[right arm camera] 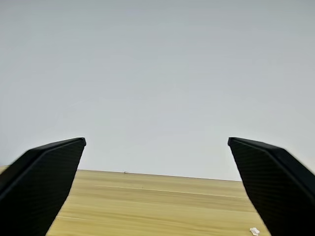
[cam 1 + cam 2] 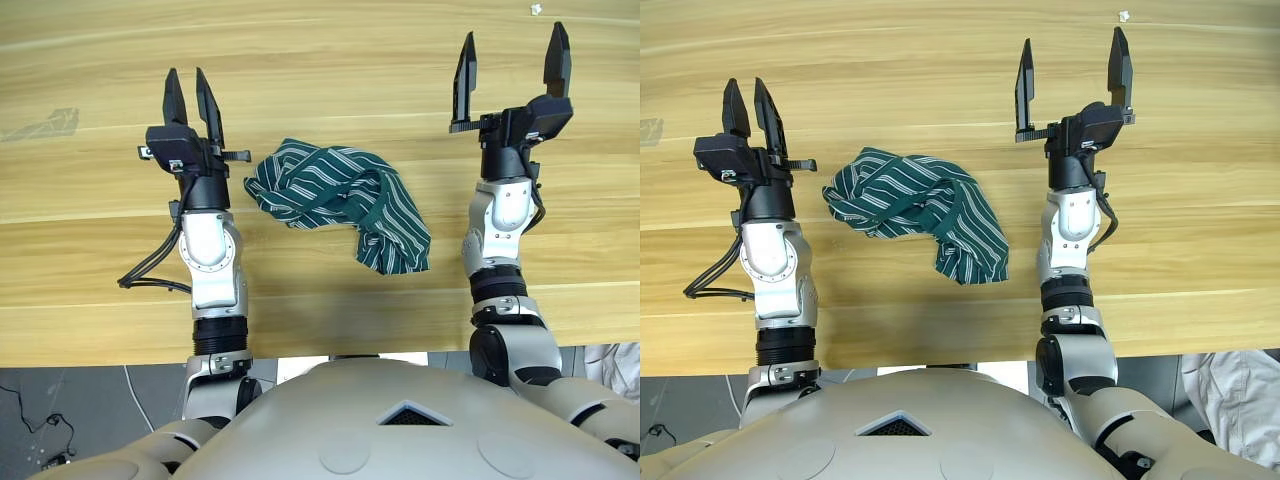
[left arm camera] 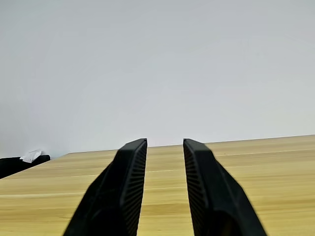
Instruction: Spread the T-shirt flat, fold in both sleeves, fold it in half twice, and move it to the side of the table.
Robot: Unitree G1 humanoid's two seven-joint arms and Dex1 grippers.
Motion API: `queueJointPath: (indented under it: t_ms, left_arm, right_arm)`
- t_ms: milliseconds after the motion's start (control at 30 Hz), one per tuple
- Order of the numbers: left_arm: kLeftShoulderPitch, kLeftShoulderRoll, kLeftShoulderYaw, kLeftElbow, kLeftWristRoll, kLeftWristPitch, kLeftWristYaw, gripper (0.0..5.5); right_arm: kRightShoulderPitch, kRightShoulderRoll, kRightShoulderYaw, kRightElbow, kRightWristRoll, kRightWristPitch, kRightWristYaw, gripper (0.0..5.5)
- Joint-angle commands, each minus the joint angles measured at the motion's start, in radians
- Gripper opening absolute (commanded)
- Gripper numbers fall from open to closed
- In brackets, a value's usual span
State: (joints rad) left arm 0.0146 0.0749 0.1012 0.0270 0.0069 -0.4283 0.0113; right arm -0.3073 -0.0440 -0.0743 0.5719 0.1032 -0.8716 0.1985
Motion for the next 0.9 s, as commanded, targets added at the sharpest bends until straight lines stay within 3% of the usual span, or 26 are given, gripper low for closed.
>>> queueJointPath:
  t_ms: [33,233,367,500,633,900]
  left_arm:
    - [-0.007,0.005,-0.002,-0.004,0.011,0.002,0.0,1.36]
    - [-0.006,0.017,-0.005,-0.004,0.034,-0.019,0.0,1.36]
    - [0.048,0.082,-0.023,-0.133,0.076,-0.017,-0.061,1.36]
    - [0.258,0.292,-0.102,-0.379,0.035,0.022,-0.328,1.36]
    - [0.452,0.483,-0.042,-0.506,0.033,0.038,-0.505,1.36]
    - [0.439,0.621,-0.048,-0.5,0.163,0.159,-0.62,1.36]
  right_arm:
    - [0.004,-0.004,0.002,-0.003,-0.001,-0.01,0.006,5.36]
    - [0.014,-0.007,0.013,-0.005,0.001,-0.002,0.022,5.36]
    - [0.1,-0.026,0.081,-0.124,0.063,0.081,0.14,5.36]
    - [0.335,-0.13,0.196,-0.466,0.119,0.181,0.278,5.36]
    - [0.567,-0.304,0.31,-0.734,0.125,0.287,0.426,5.36]
    - [0.699,-0.453,0.352,-0.886,-0.056,0.465,0.458,5.36]
